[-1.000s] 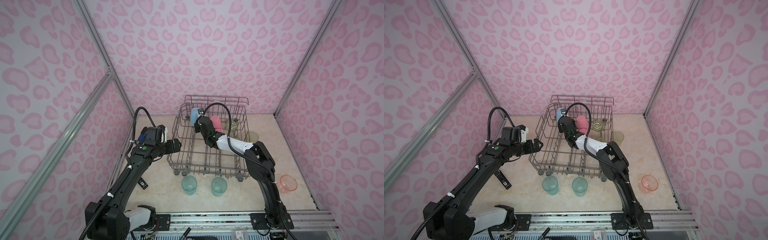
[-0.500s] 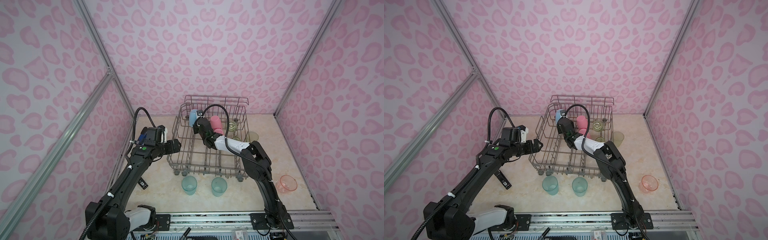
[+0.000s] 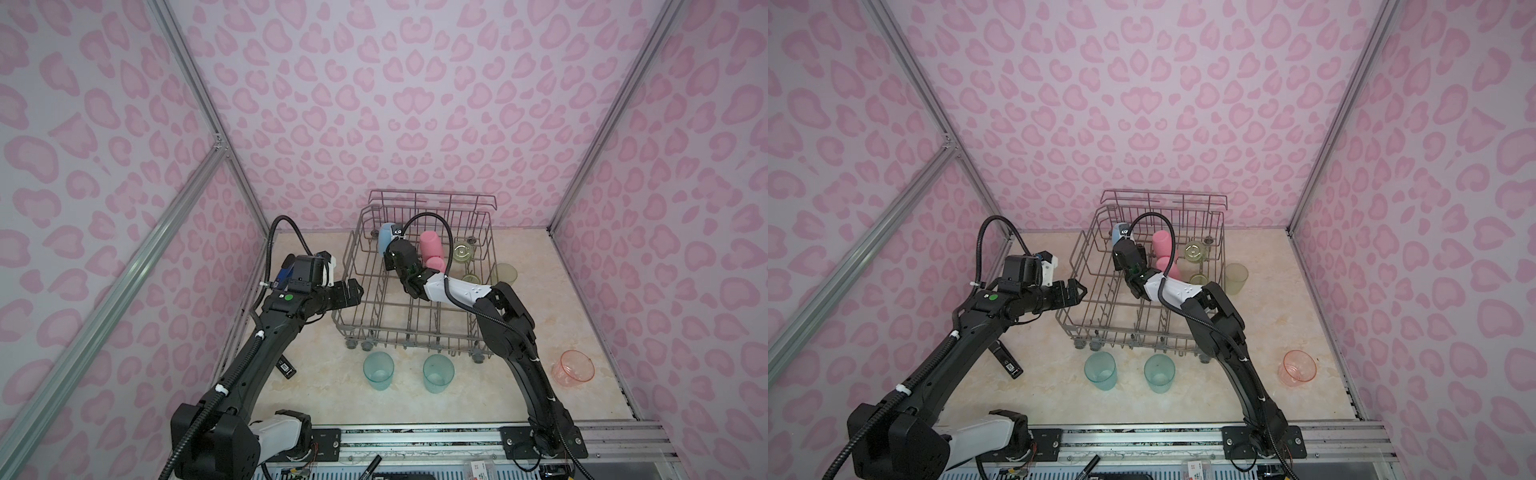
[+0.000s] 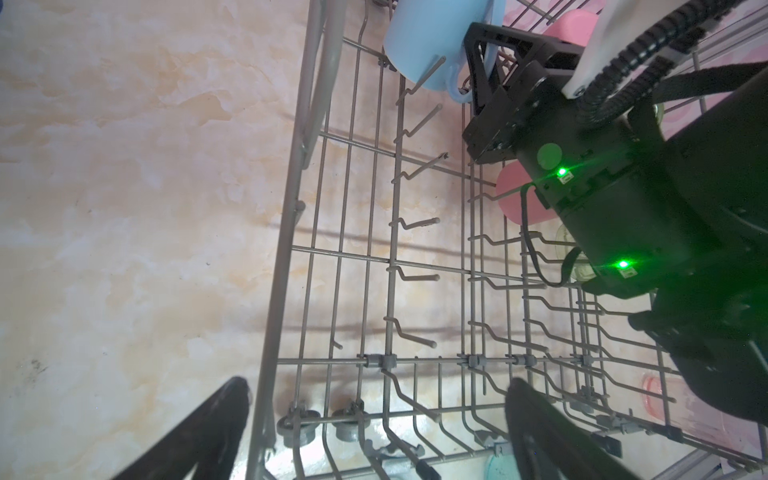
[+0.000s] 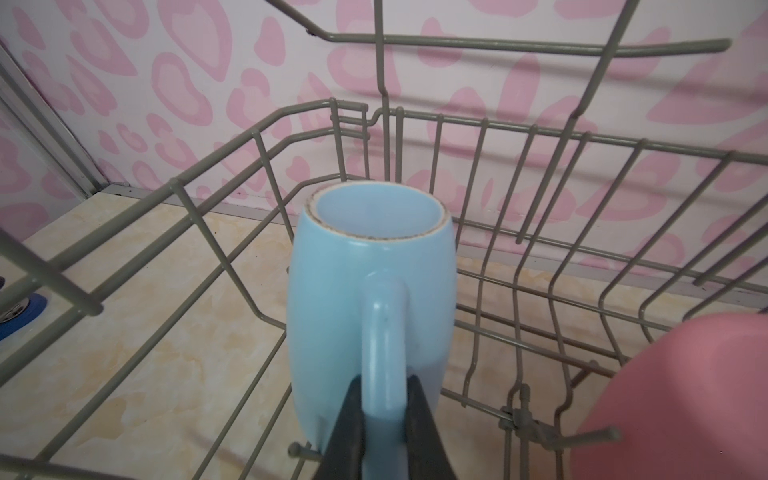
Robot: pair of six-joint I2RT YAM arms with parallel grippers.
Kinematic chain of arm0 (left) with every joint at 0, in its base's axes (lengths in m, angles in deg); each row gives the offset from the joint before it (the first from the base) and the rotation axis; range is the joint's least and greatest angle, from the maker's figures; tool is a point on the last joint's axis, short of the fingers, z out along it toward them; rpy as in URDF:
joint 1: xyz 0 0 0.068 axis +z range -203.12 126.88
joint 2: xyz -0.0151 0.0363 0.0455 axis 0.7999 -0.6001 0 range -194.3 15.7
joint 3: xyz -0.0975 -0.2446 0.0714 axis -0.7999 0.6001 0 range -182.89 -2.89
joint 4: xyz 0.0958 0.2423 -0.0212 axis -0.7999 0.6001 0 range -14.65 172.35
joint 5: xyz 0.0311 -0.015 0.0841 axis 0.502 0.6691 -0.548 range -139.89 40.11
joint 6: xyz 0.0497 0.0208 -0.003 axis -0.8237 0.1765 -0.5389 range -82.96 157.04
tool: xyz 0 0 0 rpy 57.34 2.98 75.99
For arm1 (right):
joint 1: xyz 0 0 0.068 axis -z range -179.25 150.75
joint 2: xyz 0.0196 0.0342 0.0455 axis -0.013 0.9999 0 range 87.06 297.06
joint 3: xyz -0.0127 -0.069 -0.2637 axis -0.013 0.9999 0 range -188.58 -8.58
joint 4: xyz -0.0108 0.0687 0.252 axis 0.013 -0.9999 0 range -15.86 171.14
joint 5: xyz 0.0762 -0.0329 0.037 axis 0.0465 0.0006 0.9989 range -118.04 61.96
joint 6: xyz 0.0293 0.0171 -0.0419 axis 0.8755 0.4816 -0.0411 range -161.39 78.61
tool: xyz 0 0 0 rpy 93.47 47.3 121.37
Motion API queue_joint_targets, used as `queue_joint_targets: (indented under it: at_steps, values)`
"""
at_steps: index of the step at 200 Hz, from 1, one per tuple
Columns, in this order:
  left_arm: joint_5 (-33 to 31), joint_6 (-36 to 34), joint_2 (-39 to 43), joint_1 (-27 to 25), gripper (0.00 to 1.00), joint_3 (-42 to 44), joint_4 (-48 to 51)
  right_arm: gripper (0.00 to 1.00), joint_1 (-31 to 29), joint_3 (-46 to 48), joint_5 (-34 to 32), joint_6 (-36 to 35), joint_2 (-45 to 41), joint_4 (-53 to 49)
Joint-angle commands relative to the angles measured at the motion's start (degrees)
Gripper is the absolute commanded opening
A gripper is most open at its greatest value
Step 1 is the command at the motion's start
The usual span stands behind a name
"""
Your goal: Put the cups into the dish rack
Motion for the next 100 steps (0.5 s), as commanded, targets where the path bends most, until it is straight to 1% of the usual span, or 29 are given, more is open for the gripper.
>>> queue_joint_targets:
  at_steps: [1,20,48,93,100]
  values:
    - [0.63,-0.16,0.11,0.14,0.98,0.22,-1.78,0.0,-0.38,0.44,0.43,0.72,1.27,-2.47]
    - [0.63,-0.15,0.16,0.14,0.98,0.22,-1.79,0.0,-0.81,1.78,-0.13,0.49,0.63,-1.9]
    - [0.83,-0.06,0.3,0.19,0.98,0.27,-1.88,0.08,-0.82,5.09,0.55,0.02,-1.64,1.05]
    - [1.0,0.1,0.39,0.16,0.98,0.41,-2.04,0.3,-0.64,6.44,2.69,0.46,-4.73,2.01]
    - [1.07,0.1,0.43,0.19,0.98,0.4,-2.02,0.36,-0.58,6.32,3.13,0.52,-4.91,1.86]
